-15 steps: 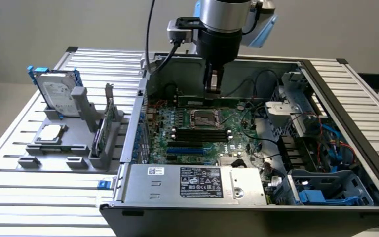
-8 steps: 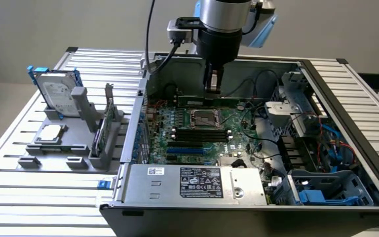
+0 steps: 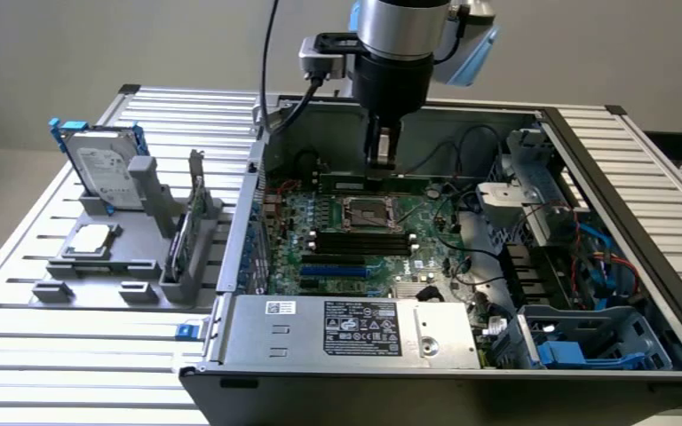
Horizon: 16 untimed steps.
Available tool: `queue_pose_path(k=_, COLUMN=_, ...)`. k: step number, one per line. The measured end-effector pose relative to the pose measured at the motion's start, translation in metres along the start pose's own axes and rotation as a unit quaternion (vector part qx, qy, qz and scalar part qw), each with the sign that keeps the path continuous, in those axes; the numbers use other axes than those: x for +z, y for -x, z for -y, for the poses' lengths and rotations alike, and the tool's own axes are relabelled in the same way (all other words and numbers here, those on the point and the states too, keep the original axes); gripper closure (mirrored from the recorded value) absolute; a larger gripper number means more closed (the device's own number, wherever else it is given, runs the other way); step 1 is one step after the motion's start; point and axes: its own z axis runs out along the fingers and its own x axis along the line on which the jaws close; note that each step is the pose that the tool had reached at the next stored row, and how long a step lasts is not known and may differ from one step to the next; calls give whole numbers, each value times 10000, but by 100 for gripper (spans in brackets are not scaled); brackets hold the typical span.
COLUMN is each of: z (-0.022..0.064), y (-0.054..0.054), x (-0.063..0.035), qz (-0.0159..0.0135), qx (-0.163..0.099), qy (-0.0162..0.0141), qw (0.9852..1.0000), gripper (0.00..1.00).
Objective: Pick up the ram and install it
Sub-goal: 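Insert the ram into the slot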
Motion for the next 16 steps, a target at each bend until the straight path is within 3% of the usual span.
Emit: queue_pose_path(k=16, z=-50, y=-19, x=292, qz=0, qx=-2, qy=-1, qw=10000, gripper=86)
